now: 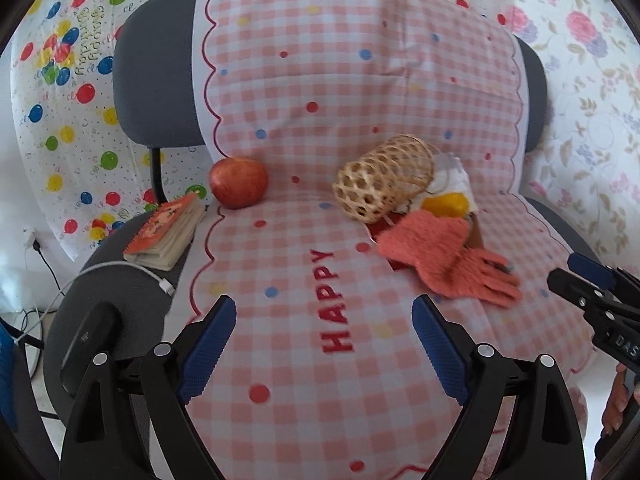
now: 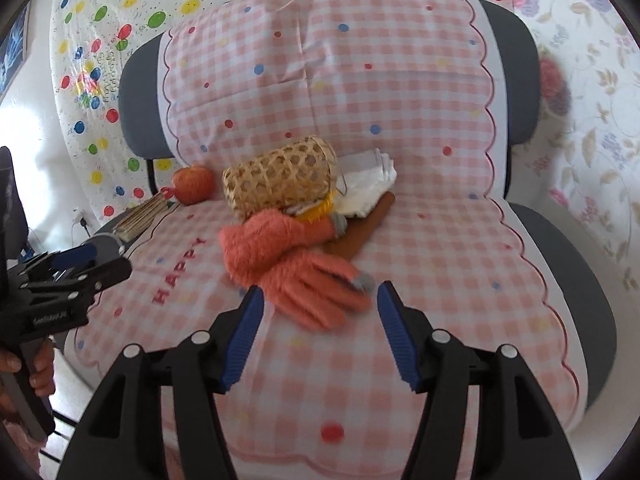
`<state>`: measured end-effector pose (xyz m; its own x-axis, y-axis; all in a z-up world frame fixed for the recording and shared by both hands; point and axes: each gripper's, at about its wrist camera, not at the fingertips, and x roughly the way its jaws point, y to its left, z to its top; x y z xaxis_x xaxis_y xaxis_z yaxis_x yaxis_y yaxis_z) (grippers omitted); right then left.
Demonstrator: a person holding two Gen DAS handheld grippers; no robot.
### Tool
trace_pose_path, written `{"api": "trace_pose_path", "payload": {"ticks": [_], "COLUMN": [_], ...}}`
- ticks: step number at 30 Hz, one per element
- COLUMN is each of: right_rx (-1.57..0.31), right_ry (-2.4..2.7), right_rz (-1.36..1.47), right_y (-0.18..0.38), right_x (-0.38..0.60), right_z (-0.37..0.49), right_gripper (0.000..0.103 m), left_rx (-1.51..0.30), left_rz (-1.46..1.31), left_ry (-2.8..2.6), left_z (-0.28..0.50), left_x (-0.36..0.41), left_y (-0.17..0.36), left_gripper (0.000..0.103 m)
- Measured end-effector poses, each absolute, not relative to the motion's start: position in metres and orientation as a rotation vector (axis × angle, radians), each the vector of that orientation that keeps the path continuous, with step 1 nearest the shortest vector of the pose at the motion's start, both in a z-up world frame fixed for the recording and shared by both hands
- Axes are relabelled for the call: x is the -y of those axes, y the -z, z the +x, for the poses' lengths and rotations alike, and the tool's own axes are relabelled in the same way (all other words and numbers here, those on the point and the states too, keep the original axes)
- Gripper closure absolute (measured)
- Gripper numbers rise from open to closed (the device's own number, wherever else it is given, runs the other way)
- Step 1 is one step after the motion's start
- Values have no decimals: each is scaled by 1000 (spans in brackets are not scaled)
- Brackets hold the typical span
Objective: Collect trash
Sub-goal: 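Grasp the yellow cloth with the right tool while left grasps the orange knit glove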
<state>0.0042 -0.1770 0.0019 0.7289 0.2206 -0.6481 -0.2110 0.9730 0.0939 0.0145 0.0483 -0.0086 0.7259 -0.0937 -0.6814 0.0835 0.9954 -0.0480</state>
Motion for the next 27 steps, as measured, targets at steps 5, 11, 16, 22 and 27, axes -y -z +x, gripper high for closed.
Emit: {"api": "trace_pose_path", "payload": {"ticks": [5,11,16,22,27], "right_rx": [-725,-779,-821,-872,-746], "right_ry": [-225,-248,-232,-234,-248], "right_rz": [15,67,94,145,157], "right_y": [0,8,20,32,-2], "right_x": [168,163,157,161,184], "right_z": [43,95,135,152,110], "right_gripper": [76,76,76,101,102], "left_rx": [-762,-786,-801,-806,-799], "left_rz": [-6,-17,-10,-4,10], "left_ry": [97,93,108,123,172], "left_z": [42,72,77,71,62], "left_x": [-48,-47,-44,-43,-32], "left_y": [11,19,25,27,25], "left_gripper": [14,14,14,14,14]}}
